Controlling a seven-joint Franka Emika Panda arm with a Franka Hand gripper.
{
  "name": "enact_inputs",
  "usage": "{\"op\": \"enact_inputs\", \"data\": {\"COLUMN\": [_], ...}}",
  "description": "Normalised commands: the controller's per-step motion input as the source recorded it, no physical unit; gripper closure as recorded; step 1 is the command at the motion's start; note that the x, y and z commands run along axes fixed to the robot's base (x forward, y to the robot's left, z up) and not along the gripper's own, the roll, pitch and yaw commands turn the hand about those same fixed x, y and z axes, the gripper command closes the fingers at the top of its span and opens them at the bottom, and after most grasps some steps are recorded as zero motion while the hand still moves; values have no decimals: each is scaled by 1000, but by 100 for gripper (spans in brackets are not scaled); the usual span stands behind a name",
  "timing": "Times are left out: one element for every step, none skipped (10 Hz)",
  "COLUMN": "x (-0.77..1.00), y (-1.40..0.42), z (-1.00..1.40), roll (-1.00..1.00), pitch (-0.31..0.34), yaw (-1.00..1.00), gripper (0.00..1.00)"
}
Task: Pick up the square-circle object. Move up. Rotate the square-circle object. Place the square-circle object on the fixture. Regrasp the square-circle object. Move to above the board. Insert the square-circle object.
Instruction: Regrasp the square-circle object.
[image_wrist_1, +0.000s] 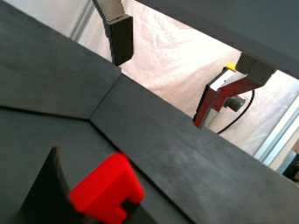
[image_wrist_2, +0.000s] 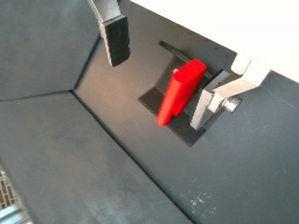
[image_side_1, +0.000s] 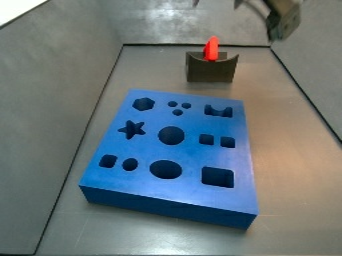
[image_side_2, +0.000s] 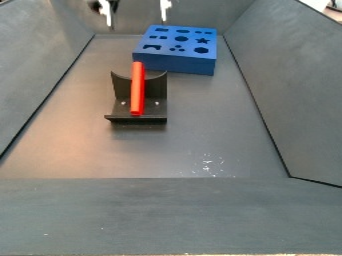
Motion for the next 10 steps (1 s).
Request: {"op": "enact_inputs", "data": {"x": [77, 86, 94, 102, 110, 120, 110, 95, 82, 77], "y": [53, 48, 42, 38, 33, 28, 19, 12, 2, 3], "z": [-1000, -1000, -1000, -1000, -1000, -1000, -848, -698, -500, -361], "roll": [120, 106, 97, 91, 81, 74, 69, 70, 71, 67], "pitch": [4, -21, -44, -65, -81, -87, -83, -77, -64, -53], "yaw": [150, 136, 119, 98, 72, 50, 23, 8, -9, -15], "gripper": [0, 0, 0, 0, 0, 0, 0, 0, 0, 0]}}
